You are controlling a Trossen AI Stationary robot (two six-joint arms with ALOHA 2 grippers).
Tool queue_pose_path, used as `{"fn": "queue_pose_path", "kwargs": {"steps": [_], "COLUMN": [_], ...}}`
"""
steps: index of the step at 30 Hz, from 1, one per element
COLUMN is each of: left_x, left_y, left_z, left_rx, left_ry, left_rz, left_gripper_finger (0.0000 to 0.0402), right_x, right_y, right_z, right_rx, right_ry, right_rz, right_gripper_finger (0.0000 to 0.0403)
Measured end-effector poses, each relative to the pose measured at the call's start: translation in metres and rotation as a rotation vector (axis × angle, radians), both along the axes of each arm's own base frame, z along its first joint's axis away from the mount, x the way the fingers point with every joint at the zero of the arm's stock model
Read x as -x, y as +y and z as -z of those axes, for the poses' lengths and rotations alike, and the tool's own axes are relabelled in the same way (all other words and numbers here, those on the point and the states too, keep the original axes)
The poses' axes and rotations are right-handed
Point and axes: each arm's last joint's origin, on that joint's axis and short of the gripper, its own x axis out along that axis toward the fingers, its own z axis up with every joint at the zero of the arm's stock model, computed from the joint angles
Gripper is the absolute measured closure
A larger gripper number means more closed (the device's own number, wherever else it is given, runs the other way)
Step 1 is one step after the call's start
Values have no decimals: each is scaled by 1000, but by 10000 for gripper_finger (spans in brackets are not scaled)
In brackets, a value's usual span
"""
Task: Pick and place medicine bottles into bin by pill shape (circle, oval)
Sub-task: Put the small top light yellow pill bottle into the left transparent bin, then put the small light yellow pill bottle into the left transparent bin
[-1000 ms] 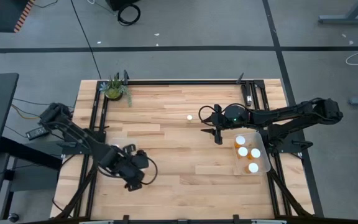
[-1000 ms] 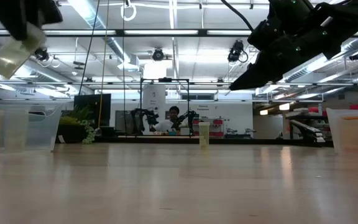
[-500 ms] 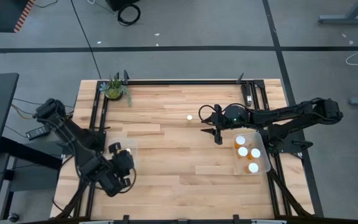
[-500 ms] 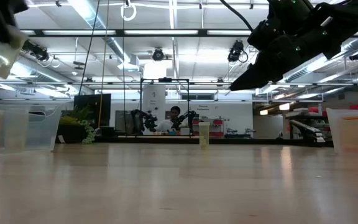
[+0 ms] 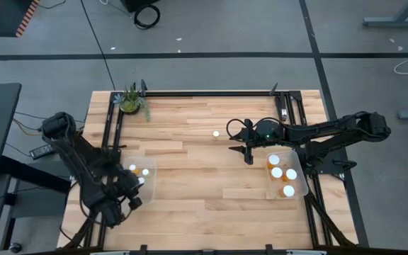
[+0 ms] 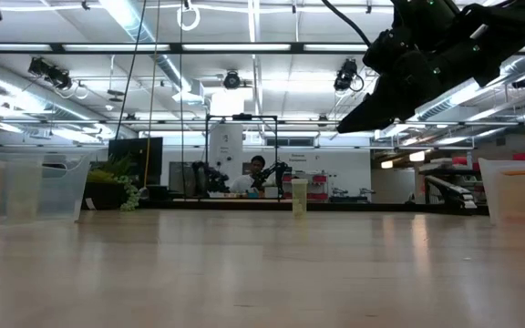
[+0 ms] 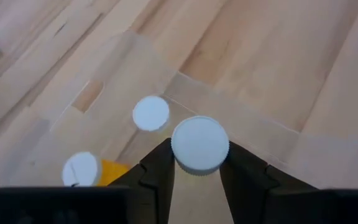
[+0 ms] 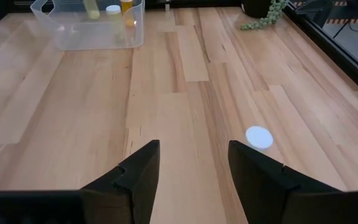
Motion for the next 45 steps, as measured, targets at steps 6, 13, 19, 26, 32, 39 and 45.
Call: {"fn": "queue_pose_path", "kwargs": {"steps": [6, 13, 19, 26, 32, 39, 45], "left_x": [16, 19, 19, 19, 19, 19, 18], "left_y": [7, 11, 12, 12, 12, 12, 13], "left_z": [22, 43, 47, 47, 47, 47, 47], "left_rx": [42, 137, 146, 139, 127, 105, 89], "left_ry": [-125, -187, -195, -188, -182, -168, -158], "left_rz": [-87, -133, -129, -110, -107, -78, -62], "left_gripper_finger": [275, 277, 274, 272, 233, 185, 169], "right_x": [0, 0, 0, 0, 0, 0, 0], "right_y": [0, 0, 0, 0, 0, 0, 0], "right_z": [0, 0, 0, 0, 0, 0, 0], "right_rx": [0, -6, -6, -6, -6, -6, -1], "right_ry": [-3, -3, -3, -3, -3, -3, -3], "right_rz": [0, 3, 3, 3, 3, 3, 0], "right_gripper_finger": [205, 205, 205, 205, 205, 205, 205]}}
